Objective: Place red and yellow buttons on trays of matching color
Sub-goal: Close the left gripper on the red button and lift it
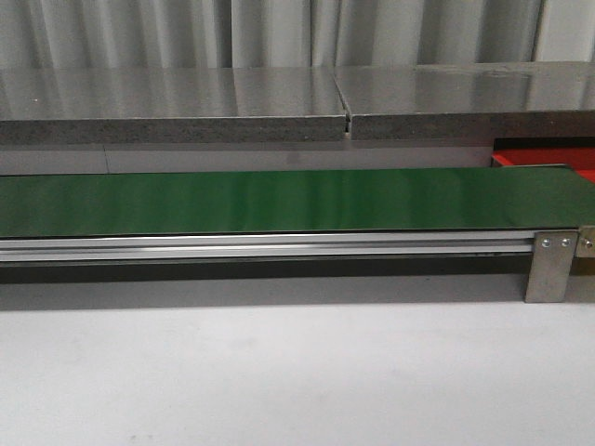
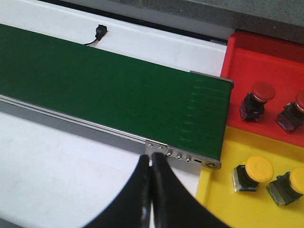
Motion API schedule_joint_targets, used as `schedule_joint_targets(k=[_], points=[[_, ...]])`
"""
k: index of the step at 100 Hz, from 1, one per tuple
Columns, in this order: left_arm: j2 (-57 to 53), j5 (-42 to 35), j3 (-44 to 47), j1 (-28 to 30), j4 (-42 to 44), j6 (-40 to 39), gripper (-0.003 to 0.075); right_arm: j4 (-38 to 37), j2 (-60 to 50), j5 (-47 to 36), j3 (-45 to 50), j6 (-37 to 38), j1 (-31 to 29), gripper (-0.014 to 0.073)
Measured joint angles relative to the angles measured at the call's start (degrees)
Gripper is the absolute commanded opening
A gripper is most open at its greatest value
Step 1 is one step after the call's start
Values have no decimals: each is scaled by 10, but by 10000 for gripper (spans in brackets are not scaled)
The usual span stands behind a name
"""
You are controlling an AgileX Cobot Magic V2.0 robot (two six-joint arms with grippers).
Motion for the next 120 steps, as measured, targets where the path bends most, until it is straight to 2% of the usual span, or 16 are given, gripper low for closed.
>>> schedule_joint_targets(k=[43, 120], points=[[96, 0, -62, 0, 0, 0, 567, 0, 0, 0, 0, 0, 0, -68], [149, -27, -65, 0, 1, 0, 566, 0, 0, -1, 0, 0, 0, -68]])
